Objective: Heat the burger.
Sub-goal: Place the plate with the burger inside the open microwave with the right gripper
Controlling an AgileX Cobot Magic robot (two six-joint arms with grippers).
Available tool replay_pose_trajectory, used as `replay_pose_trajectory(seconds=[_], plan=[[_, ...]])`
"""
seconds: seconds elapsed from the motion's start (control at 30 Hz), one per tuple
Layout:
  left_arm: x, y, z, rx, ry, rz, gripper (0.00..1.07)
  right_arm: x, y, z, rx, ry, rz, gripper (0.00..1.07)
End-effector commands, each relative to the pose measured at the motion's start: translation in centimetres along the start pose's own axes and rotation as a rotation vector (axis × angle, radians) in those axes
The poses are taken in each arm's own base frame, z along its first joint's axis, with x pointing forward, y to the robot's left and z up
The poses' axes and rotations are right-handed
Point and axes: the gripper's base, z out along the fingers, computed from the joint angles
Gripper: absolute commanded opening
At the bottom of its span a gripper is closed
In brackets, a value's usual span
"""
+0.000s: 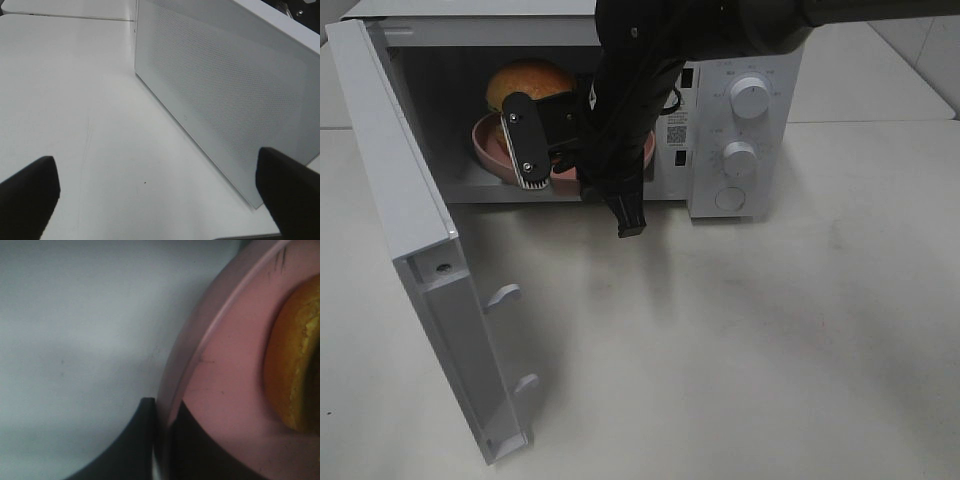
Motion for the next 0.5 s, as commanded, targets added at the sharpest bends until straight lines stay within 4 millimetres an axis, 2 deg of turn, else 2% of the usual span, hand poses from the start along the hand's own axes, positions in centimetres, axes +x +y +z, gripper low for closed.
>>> replay_pose_trajectory(seconds=[0.03, 0.5], plan=[[0.1, -0.1, -0.3, 0.007, -0.032, 0.007, 1.0, -0.3, -2.1, -0.1, 0.089, -0.017, 0.008, 0.01], [0.1, -0.1, -0.3, 0.007, -0.032, 0.007, 1.0, -0.9, -4.3, 2.5, 0.144, 0.006, 0.053, 0.02]])
